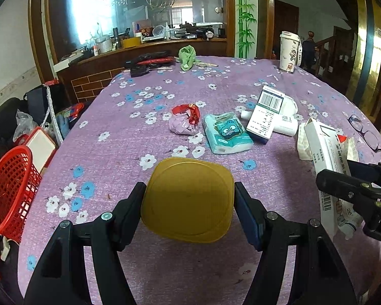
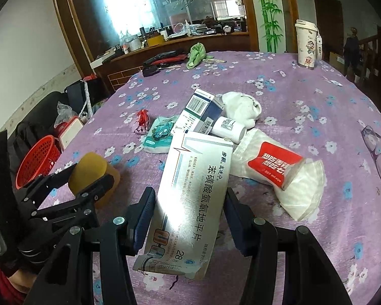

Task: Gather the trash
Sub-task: 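Hold the yellow lid in the left tool while the right tool lifts the white box, then carry the yellow lid and white box over the red basket with both tools, then open the left tool to drop the lid while the right tool drops the box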

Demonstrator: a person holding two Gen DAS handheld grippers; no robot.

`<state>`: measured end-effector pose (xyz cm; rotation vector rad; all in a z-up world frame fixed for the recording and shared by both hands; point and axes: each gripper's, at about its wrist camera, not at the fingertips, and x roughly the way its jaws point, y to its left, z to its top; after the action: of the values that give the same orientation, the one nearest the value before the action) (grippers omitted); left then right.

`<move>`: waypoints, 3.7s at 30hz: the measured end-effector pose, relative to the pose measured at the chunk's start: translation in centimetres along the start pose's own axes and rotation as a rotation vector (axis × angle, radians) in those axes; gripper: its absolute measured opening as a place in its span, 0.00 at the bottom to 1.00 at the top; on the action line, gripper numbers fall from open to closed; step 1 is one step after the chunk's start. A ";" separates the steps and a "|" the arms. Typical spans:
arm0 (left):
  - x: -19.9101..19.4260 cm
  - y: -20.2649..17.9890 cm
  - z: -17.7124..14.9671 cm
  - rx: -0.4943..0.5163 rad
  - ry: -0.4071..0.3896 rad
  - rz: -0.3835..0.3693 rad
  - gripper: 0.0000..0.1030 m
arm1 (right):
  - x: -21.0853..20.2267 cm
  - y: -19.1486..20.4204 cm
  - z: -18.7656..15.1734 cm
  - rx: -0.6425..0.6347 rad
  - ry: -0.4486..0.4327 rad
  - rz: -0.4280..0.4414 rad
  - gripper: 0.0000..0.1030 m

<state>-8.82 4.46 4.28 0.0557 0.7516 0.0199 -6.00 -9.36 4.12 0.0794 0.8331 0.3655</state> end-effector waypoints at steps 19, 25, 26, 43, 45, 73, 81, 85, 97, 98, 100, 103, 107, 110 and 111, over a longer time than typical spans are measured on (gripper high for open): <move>-0.6 1.0 -0.2 -0.014 -0.005 0.011 0.66 | 0.0 1.3 0.0 -0.016 0.008 0.004 0.56; -0.8 1.3 -0.3 -0.016 -0.010 0.018 0.66 | 0.0 1.5 0.0 -0.023 0.008 0.004 0.56; -0.8 1.3 -0.3 -0.016 -0.010 0.018 0.66 | 0.0 1.6 0.0 -0.025 0.009 0.004 0.56; -1.5 2.6 0.0 -0.040 -0.021 0.021 0.66 | 0.6 3.3 0.8 -0.057 0.027 0.021 0.56; -1.7 3.2 0.2 -0.050 -0.025 0.024 0.66 | 0.9 3.7 1.0 -0.062 0.032 0.025 0.56; -6.8 22.9 0.6 -0.369 -0.098 0.218 0.66 | 5.4 19.3 7.1 -0.263 0.135 0.275 0.57; -6.9 31.0 -1.5 -0.489 -0.069 0.314 0.66 | 8.0 26.7 8.9 -0.343 0.148 0.362 0.57; -6.6 33.2 -2.4 -0.522 -0.054 0.330 0.66 | 9.0 30.1 9.4 -0.380 0.143 0.401 0.57; -6.1 35.1 -3.3 -0.517 -0.044 0.330 0.66 | 14.0 36.9 10.1 -0.391 0.217 0.501 0.59; -6.1 35.2 -3.3 -0.520 -0.046 0.330 0.66 | 14.3 37.2 10.2 -0.387 0.218 0.510 0.59; -6.2 35.4 -3.4 -0.529 -0.050 0.326 0.68 | 14.6 37.3 10.5 -0.367 0.223 0.538 0.63; -6.3 35.5 -3.5 -0.540 -0.059 0.313 0.75 | 14.1 36.4 10.7 -0.340 0.207 0.554 0.64; -6.3 34.8 -3.2 -0.542 -0.065 0.310 0.77 | 12.7 33.7 10.9 -0.294 0.186 0.566 0.64; -6.8 33.3 -2.8 -0.515 -0.088 0.279 0.77 | 10.9 31.5 10.3 -0.292 0.161 0.539 0.64; -7.0 32.3 -2.5 -0.490 -0.093 0.272 0.77 | 10.2 30.5 9.9 -0.288 0.153 0.534 0.64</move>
<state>-15.57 36.56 9.07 -0.3067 0.6250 0.4559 -1.14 23.40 9.98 0.0037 0.8961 1.0008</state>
